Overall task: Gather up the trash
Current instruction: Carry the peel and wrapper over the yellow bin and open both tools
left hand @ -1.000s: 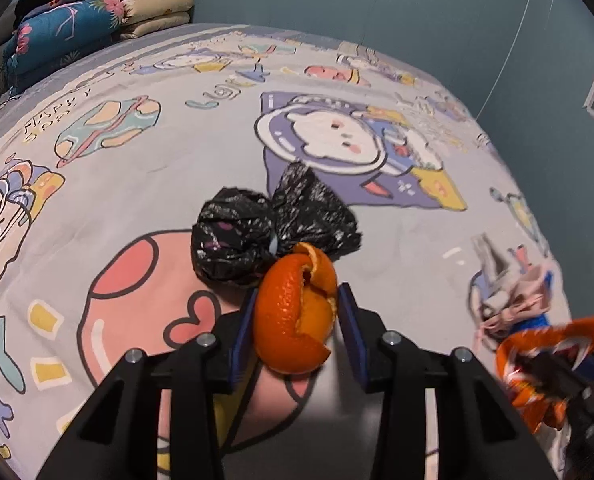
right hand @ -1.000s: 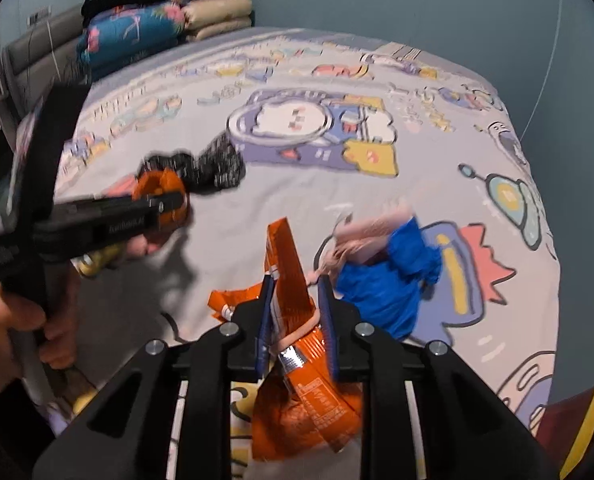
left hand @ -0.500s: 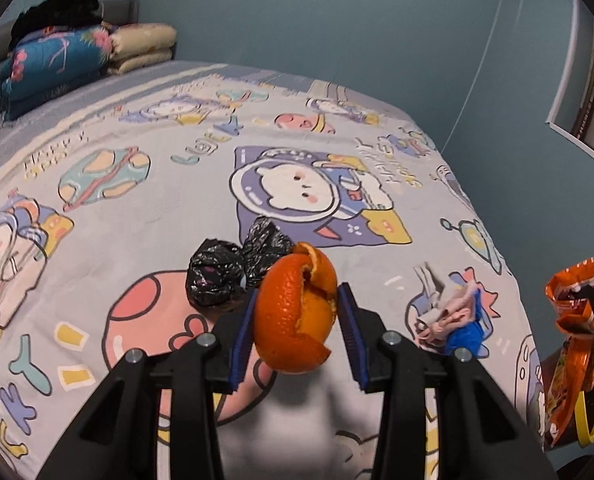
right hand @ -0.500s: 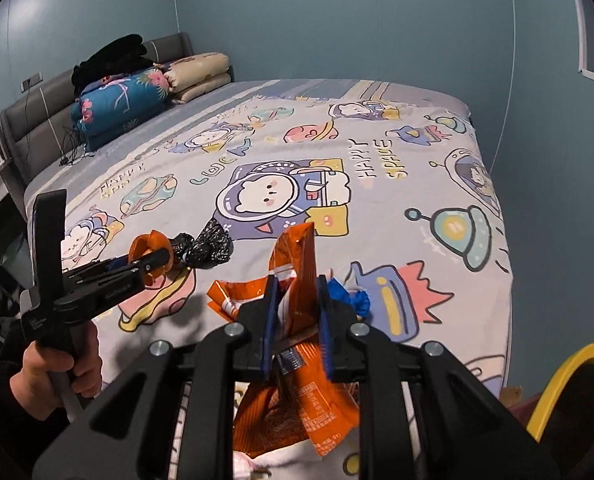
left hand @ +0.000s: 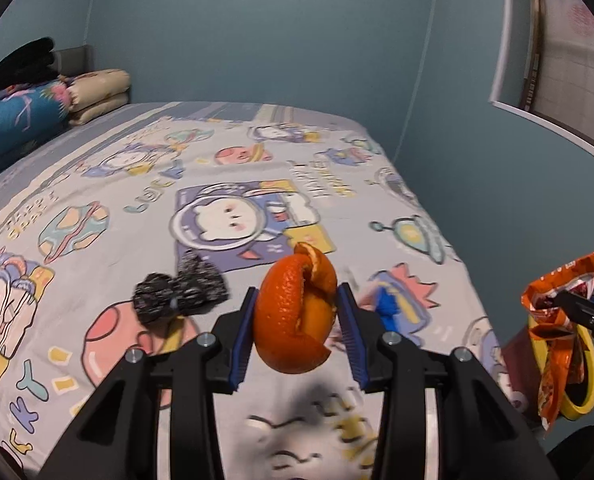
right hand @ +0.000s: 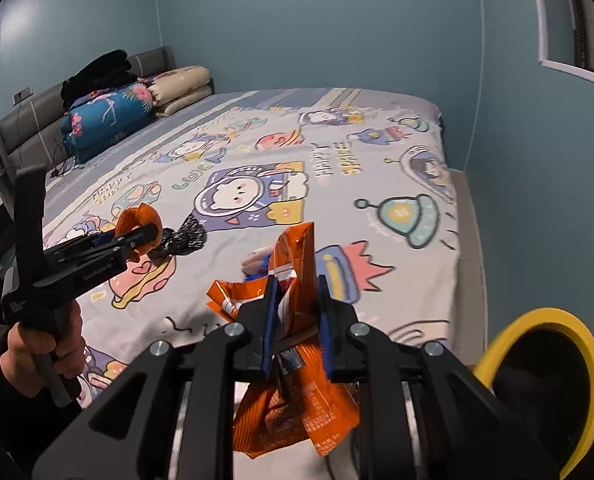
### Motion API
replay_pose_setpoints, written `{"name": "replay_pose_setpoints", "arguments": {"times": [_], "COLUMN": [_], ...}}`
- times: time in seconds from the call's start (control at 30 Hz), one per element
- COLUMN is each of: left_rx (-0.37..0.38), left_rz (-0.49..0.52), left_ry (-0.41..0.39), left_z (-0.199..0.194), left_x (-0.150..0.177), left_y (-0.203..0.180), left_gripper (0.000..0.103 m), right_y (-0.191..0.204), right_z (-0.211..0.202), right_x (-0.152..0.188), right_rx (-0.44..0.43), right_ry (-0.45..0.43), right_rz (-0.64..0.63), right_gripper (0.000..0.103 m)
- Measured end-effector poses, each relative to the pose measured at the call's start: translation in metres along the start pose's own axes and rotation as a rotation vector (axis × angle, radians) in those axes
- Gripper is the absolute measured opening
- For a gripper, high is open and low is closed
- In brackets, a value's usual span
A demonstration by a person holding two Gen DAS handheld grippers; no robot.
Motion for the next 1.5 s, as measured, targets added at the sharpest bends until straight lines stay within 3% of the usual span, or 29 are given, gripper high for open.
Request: {"name": "replay_pose_setpoints", "arguments": {"times": [0.67, 1.1, 1.5], "left_rx": [0.219, 0.332, 0.4], "left_rz": [0.21, 0.31, 0.399], "left_ry": [-0.162, -0.158, -0.109], "left_z": [-0.088, -0.101, -0.088], "left_x": [-0.027, -0.013, 0.015], "left_y": [-0.173, -0.262, -0.337], "left_gripper": [0.037, 0.037, 0.037], "right_y": [-0.09, -0.15, -0.201], "right_z": [-0.122, -0.156, -0.159], "right_x": [0.018, 0.047, 0.079], "right_rx": [0.199, 0.326, 0.398], "right_ry": [-0.174, -0.188, -0.15], "right_rz": [0.087, 0.17, 0.253], "right_gripper": [0.017, 0.017, 0.017]}}
Point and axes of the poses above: each gripper's, at about its wrist camera, not at the fingertips, and z roughly the way its jaws point, y to its left, x to its underside, the point moved 2 cm from there along z, roughly the way its jaws point, and after that the axes turned 14 degrees about -x, right-handed, at the moved point
